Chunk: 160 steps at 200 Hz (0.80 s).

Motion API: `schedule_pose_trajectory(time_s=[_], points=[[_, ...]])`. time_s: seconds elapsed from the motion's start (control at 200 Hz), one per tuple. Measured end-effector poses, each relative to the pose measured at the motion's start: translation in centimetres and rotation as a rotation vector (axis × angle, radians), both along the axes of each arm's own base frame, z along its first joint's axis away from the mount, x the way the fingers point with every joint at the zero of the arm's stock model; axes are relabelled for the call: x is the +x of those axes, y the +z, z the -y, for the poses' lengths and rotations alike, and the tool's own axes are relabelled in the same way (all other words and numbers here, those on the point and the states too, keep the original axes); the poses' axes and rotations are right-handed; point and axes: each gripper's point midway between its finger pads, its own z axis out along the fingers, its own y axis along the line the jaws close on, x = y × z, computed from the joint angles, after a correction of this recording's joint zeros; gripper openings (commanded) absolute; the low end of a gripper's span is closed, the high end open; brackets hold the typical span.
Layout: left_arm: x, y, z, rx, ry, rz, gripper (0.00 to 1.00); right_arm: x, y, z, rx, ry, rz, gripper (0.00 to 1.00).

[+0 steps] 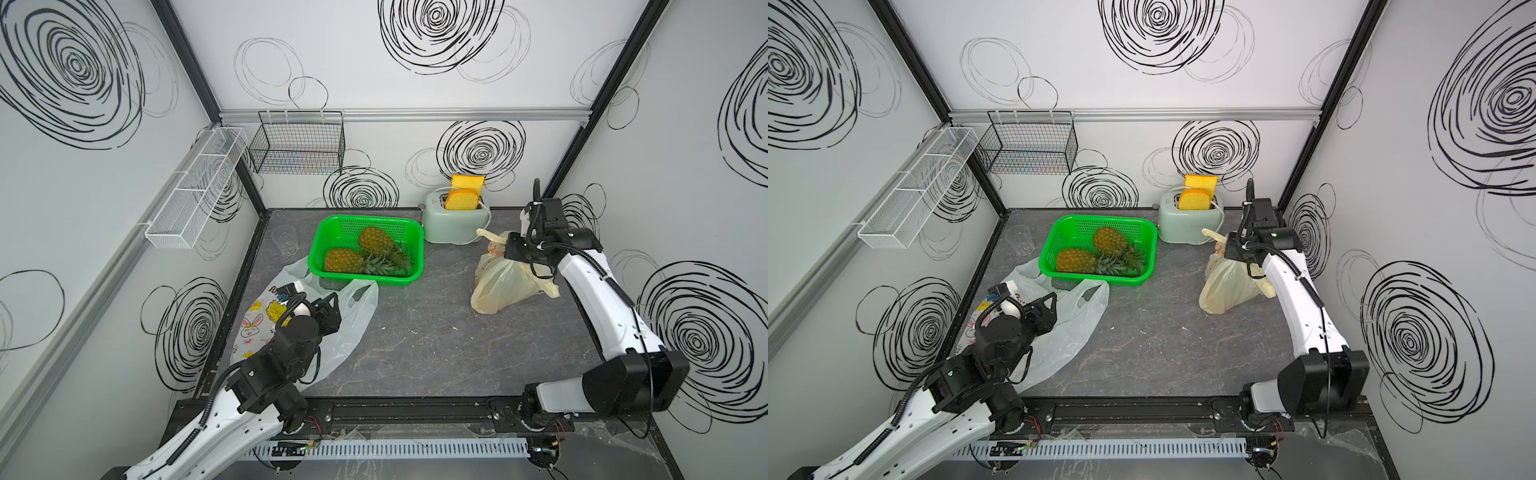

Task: Place the pineapple into a plastic bag & tie a knot
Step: Place the plastic bag at the center of the board.

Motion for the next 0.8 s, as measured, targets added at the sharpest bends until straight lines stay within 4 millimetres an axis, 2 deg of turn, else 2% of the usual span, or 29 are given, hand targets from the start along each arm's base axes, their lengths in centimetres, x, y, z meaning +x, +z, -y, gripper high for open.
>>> schedule_pose_trajectory(time_s=[0.18,0.3,0.42,0.67,0.8], points=[[0.4,-0.5,0.1,0.025,-0.002,-0.018,0.54,3.8,-1.5,-0.1,0.009,0.018,0.004,0.00],[0.6,-0.5,0.1,0.023,-0.003,-0.018,0.54,5.8,-1.7,0.1,0.001,0.013,0.012,0.00],[0.8,-0.7,0.0,0.035,-0.003,-0.026,0.55,7.0,-1.4,1.2,-0.035,-0.013,0.025,0.00],[1.3,-1.4,-0.2,0.068,-0.007,-0.053,0.55,8.8,0.5,3.9,-0.157,-0.066,0.072,0.00],[1.6,-1.7,-0.1,0.074,-0.018,-0.066,0.57,9.6,-0.1,4.5,-0.190,-0.073,0.060,0.00]])
